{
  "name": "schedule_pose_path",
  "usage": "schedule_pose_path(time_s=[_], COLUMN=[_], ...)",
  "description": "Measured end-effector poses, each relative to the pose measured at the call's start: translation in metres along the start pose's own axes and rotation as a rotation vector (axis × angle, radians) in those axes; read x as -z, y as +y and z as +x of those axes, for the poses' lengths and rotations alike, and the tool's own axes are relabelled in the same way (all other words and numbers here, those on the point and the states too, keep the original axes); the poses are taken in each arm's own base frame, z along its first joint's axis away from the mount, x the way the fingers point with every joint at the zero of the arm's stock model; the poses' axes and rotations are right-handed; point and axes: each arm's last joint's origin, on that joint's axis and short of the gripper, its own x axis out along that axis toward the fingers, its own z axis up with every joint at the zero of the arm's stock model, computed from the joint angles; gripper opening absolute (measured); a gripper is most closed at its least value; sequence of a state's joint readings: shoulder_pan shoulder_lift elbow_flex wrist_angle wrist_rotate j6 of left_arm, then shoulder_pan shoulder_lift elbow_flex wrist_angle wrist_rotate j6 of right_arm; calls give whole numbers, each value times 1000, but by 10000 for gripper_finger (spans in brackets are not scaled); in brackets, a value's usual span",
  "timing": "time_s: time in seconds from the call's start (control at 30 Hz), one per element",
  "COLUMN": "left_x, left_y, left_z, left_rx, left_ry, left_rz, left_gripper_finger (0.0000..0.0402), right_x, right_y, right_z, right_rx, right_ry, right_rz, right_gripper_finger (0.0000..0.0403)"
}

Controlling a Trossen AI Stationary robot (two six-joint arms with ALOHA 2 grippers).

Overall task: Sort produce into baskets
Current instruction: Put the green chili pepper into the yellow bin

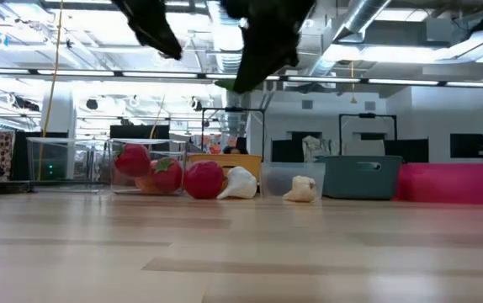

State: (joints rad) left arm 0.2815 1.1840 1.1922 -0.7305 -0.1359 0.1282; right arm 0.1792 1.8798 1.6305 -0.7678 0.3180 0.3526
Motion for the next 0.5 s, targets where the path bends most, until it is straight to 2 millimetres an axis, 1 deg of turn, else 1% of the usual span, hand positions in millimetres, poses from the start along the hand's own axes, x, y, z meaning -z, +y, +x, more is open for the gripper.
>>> schedule_pose_path(time_s=[0.1, 0.17, 0.3, 0.5], left_x=[5, 9, 13, 12], left_y=[-6, -10, -23, -44], left_z=[-15, -20, -23, -28], left_rx=[25, 43, 107, 193], left_ry=[12, 35, 73, 63], left_rz=[-33, -58, -77, -37], left_gripper_finger=[183, 183, 183, 183], right_x=[-16, -23, -31, -37], right_y=[-32, -52, -87, -132], right_z=[6, 10, 25, 32], right_rx=[35, 62, 119, 181], right_ry=[-51, -72, -76, -82], right_rz=[3, 4, 13, 89], right_gripper_finger=[58, 57, 57, 61])
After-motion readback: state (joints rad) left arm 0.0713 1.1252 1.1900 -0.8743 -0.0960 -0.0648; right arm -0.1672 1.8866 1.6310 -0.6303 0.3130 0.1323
